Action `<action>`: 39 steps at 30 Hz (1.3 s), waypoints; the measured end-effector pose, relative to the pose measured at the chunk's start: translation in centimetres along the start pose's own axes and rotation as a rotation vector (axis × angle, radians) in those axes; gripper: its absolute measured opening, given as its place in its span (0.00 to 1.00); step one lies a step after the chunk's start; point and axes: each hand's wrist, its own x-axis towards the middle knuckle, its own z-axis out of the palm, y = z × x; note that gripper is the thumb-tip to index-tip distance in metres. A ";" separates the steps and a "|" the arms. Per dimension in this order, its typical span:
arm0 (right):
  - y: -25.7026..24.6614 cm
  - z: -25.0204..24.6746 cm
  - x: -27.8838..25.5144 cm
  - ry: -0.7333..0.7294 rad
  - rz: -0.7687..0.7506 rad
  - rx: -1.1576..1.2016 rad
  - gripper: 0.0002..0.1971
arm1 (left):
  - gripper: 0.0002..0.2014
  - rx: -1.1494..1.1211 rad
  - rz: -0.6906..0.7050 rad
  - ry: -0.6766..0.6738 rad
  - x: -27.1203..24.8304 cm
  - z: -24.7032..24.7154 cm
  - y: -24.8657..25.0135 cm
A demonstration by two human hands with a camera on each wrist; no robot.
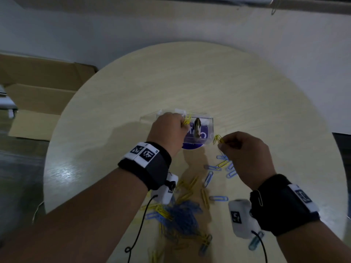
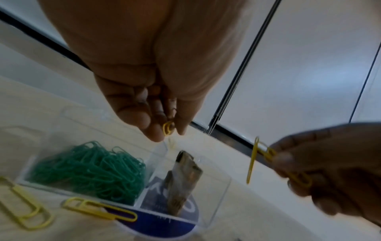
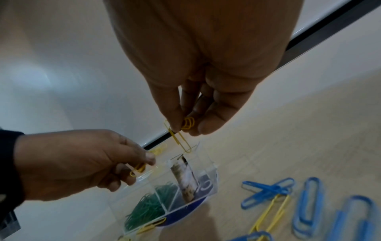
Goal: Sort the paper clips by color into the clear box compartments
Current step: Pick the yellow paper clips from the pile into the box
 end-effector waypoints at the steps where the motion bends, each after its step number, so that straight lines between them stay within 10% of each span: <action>1: -0.1 -0.1 0.3 0.006 -0.004 -0.005 0.02 | 0.12 -0.022 0.004 -0.022 0.2 0.4 0.1; 12: -3.2 3.6 4.7 -0.036 -0.069 -0.012 0.05 | 0.09 -0.300 -0.065 0.260 -2.9 -2.1 -3.8; 21: -4.1 3.8 2.3 0.094 -0.233 -0.110 0.03 | 0.11 0.032 -0.004 0.048 -6.8 -1.6 -9.8; 27: -2.8 8.2 -0.7 -0.458 -0.459 -0.503 0.22 | 0.23 0.343 0.373 -0.125 -6.6 0.0 -11.4; 33: -2.2 10.7 0.0 -0.430 -0.465 -0.755 0.21 | 0.04 0.436 0.282 -0.077 -7.9 -1.3 -12.9; 39: -1.0 9.8 -1.7 -0.364 -0.311 -0.613 0.09 | 0.07 0.287 0.136 -0.104 -11.6 -3.3 -14.5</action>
